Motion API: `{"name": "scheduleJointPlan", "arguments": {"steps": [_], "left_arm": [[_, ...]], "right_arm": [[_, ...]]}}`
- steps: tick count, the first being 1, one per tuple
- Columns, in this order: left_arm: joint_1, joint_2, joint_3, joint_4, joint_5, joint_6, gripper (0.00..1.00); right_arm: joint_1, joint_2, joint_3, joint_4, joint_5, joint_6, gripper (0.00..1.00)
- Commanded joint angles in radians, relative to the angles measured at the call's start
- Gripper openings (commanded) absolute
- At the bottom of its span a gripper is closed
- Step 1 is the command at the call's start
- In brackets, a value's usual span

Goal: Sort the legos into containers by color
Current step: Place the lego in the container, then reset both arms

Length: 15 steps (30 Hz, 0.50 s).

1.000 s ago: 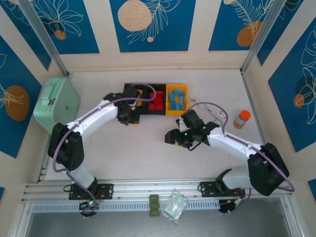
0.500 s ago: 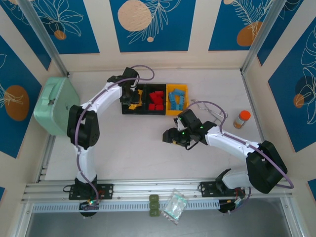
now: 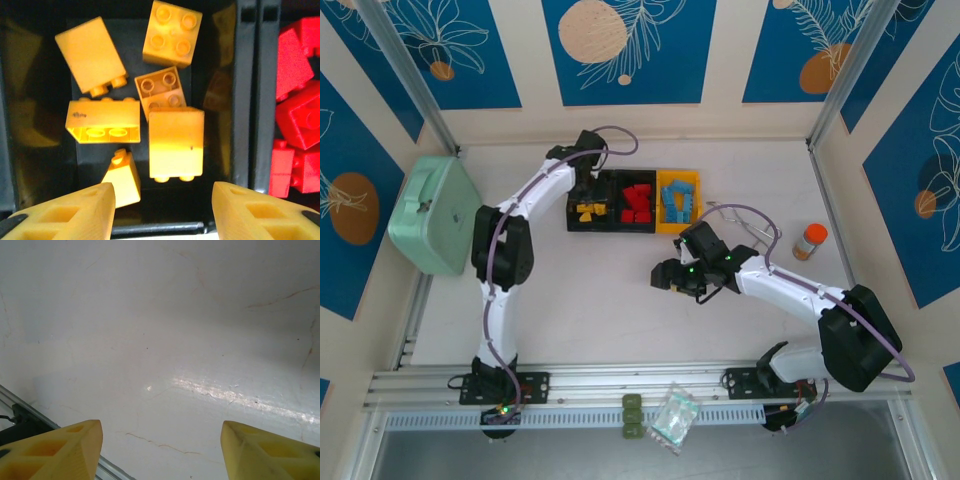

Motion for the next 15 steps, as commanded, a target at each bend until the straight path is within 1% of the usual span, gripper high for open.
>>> {"name": "scheduleJointPlan", "arguments": {"steps": [1, 5, 10, 14, 15], "left_arm": [[0.007, -0.142, -0.091, 0.013, -0.006, -0.005, 0.55], [0.007, -0.288, -0.264, 0.092, 0.027, -0.014, 0.57], [0.007, -0.479, -0.528, 0.234, 0.079, -0.023, 0.60], [0.009, -0.601, -0.697, 0.320, 0.082, -0.036, 0.61], [0.009, -0.632, -0.738, 0.342, 0.078, -0.039, 0.62]], "right_arm": [[0.000, 0.005, 0.047, -0.037, 0.031, -0.022, 0.65], [-0.027, 0.009, 0.072, -0.045, 0.039, -0.059, 0.67], [-0.068, 0.010, 0.115, -0.064, 0.058, -0.122, 0.73], [-0.108, 0.017, 0.156, -0.065, 0.071, -0.166, 0.76], [-0.117, 0.020, 0.166, -0.060, 0.074, -0.175, 0.77]]}}
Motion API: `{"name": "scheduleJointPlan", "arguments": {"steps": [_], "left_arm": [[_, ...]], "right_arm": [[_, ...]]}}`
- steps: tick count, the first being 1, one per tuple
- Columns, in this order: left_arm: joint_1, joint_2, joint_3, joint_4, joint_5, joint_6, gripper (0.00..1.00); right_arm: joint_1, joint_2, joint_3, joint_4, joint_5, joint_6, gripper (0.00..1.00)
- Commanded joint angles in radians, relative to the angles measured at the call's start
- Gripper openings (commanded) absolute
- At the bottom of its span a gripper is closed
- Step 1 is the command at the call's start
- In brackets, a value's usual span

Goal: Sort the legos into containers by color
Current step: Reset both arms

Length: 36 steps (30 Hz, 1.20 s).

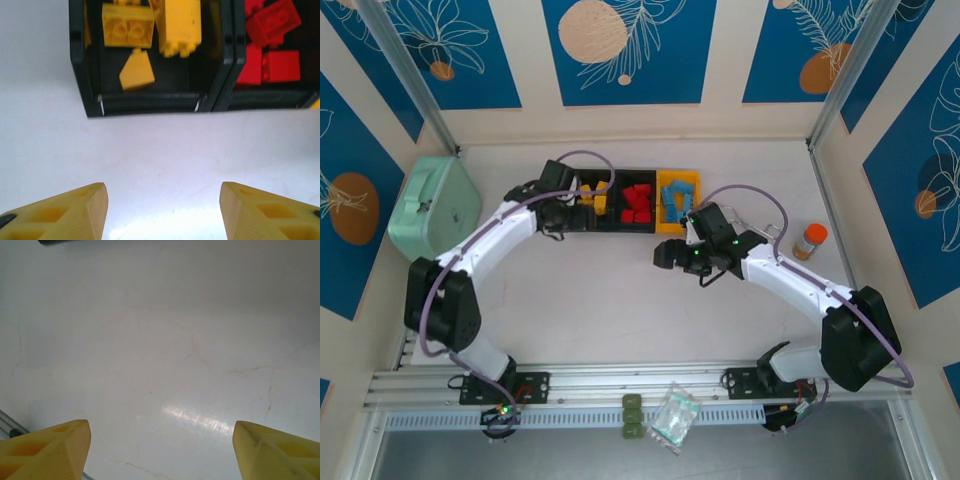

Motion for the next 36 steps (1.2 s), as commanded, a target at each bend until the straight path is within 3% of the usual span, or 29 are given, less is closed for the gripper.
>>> {"name": "scheduleJointPlan", "arguments": {"steps": [1, 2, 3, 4, 5, 6, 10, 16, 22, 24, 27, 36], "left_arm": [[0.009, -0.086, -0.111, 0.108, 0.016, -0.021, 0.64], [0.010, -0.119, -0.148, 0.128, 0.005, -0.020, 0.67], [0.011, -0.151, -0.180, 0.146, -0.005, -0.019, 0.72], [0.013, -0.176, -0.204, 0.159, -0.019, -0.015, 0.80], [0.018, -0.202, -0.226, 0.169, -0.034, -0.012, 0.97], [0.025, -0.223, -0.242, 0.176, -0.052, -0.008, 1.00], [0.050, -0.286, -0.270, 0.194, -0.157, 0.023, 0.99], [0.137, -0.370, -0.366, 0.362, -0.304, 0.121, 0.99], [0.246, -0.399, -0.493, 0.565, -0.384, 0.229, 0.99], [0.276, -0.393, -0.554, 0.666, -0.396, 0.289, 0.99], [0.319, -0.337, -0.621, 0.816, -0.325, 0.302, 0.99], [0.322, -0.077, -0.877, 1.541, -0.310, 0.384, 0.99]], "right_arm": [[-0.026, 0.015, 0.053, -0.015, 0.020, -0.065, 0.78], [-0.034, 0.020, 0.064, -0.011, 0.028, -0.074, 0.81], [-0.042, 0.025, 0.077, -0.010, 0.036, -0.085, 0.99], [-0.049, 0.030, 0.087, -0.009, 0.045, -0.094, 0.99], [-0.058, 0.037, 0.101, -0.008, 0.058, -0.105, 0.99], [-0.069, 0.042, 0.116, -0.009, 0.068, -0.117, 0.99], [-0.112, 0.042, 0.160, -0.012, 0.158, -0.158, 0.99], [-0.199, 0.010, 0.137, 0.068, 0.493, -0.196, 0.99], [-0.275, -0.081, -0.121, 0.482, 0.727, -0.398, 0.99], [-0.311, -0.095, -0.219, 0.639, 0.746, -0.466, 0.99], [-0.378, -0.072, -0.281, 0.706, 0.726, -0.476, 0.99], [-0.446, 0.104, -0.513, 1.253, 0.554, -0.534, 0.99]]}}
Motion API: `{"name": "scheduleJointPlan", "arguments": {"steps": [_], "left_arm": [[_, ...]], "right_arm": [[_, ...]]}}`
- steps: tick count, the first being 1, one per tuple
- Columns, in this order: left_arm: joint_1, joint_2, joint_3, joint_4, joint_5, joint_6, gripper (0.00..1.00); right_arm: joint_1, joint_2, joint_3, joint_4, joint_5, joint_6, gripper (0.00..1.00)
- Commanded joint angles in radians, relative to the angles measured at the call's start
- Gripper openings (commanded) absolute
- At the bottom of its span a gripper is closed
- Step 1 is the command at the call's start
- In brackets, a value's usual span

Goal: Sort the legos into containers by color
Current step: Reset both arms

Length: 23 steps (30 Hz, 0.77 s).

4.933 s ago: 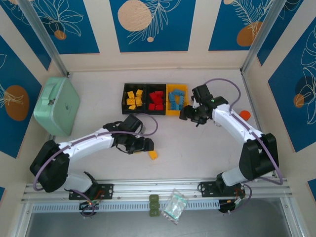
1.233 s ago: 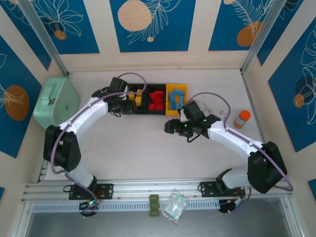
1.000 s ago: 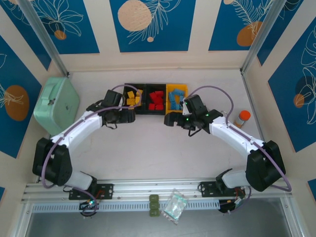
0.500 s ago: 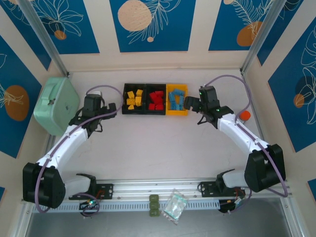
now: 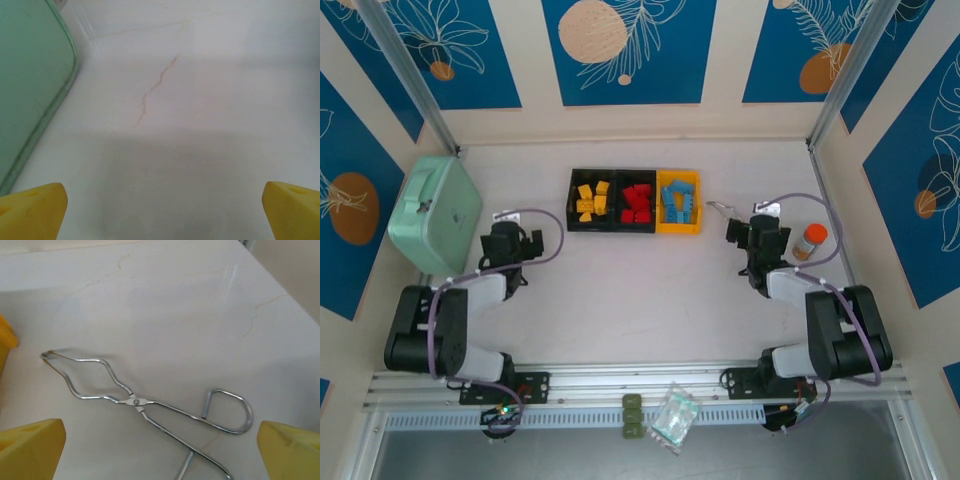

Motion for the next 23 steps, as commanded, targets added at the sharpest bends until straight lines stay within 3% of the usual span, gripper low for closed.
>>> {"name": "scheduleJointPlan", "arguments": {"steps": [1, 3, 4, 5, 7, 8, 10, 14, 23], "left_arm": [[0.004, 0.054, -0.084, 0.378, 0.094, 0.071, 0.99], [-0.002, 0.142, -0.117, 0.562, 0.156, 0.109, 0.99], [0.000, 0.137, -0.128, 0.541, 0.161, 0.098, 0.99], [0.007, 0.097, -0.106, 0.432, 0.151, 0.075, 0.99], [0.003, 0.131, -0.085, 0.468, 0.100, 0.082, 0.99], [0.001, 0.120, -0.086, 0.439, 0.097, 0.071, 0.99], [-0.008, 0.129, -0.084, 0.460, 0.080, 0.086, 0.99], [-0.026, 0.126, -0.078, 0.442, 0.055, 0.099, 0.99], [-0.027, 0.128, -0.080, 0.450, 0.053, 0.101, 0.99]], "right_arm": [[-0.038, 0.078, -0.088, 0.384, -0.127, -0.041, 0.99], [-0.067, 0.073, -0.085, 0.337, -0.307, -0.067, 0.99], [-0.083, 0.130, -0.098, 0.419, -0.372, -0.080, 0.99], [-0.090, 0.171, -0.100, 0.497, -0.370, -0.070, 0.99], [-0.119, 0.121, -0.034, 0.269, -0.371, -0.028, 0.99], [-0.108, 0.144, -0.061, 0.370, -0.357, -0.039, 0.99], [-0.059, 0.134, -0.043, 0.317, -0.245, -0.057, 0.99], [-0.093, 0.135, -0.046, 0.326, -0.309, -0.041, 0.99], [-0.092, 0.133, -0.042, 0.316, -0.310, -0.042, 0.99]]}}
